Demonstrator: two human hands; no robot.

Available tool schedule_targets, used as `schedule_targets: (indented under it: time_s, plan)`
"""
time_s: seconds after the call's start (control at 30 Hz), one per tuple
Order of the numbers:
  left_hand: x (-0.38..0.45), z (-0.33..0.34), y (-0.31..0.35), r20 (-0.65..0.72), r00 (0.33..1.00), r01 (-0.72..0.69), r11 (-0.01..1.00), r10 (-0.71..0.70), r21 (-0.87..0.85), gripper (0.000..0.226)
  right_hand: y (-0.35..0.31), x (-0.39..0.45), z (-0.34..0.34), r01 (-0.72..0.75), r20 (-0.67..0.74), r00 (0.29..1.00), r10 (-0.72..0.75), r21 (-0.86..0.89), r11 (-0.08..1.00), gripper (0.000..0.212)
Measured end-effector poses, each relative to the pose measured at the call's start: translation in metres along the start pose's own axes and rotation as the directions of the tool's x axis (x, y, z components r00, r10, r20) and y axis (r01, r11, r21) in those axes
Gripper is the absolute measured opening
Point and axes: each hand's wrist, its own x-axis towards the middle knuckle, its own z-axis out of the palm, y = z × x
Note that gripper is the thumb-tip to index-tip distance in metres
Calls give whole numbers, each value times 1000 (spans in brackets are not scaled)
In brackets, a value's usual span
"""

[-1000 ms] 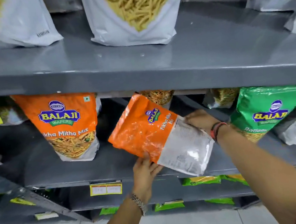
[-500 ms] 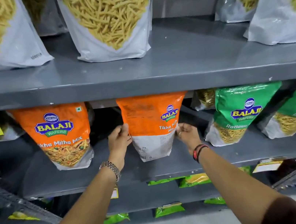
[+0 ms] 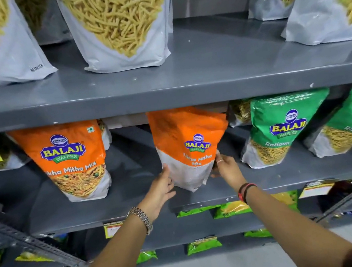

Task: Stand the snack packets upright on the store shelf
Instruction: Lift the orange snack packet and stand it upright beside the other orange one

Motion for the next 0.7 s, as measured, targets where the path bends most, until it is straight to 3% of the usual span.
schedule_targets:
  time_s: [0.13,0.37,0.47,0.57,0.63,0.7]
  plan:
    - [13,21,10,-43,998,-43,999,43,1,59,15,-26,10,40,17,999,-40,2,999,49]
    - [38,38,24,-170,985,23,999,-28,-31,58,8,-43,23,28,203,978,-40,63,998,50]
    - [27,40,5,-316,945,-128,985,87,-112,48,7,-36,8,-6,126,992,2,32,999,52]
    - [6,45,-20,-491,845,-315,939,212,-136,36,2,-16,-11,-39,-14,999,41,125,991,46]
    - [-11,54,-39,-508,810,-378,924,294,-68,36,-5,2,-18,-36,-77,996,50,173,984,45]
    - [-23,64,-56,-449,830,-391,919,331,-47,42,-19,18,-16,-52,-82,994,70,198,979,46]
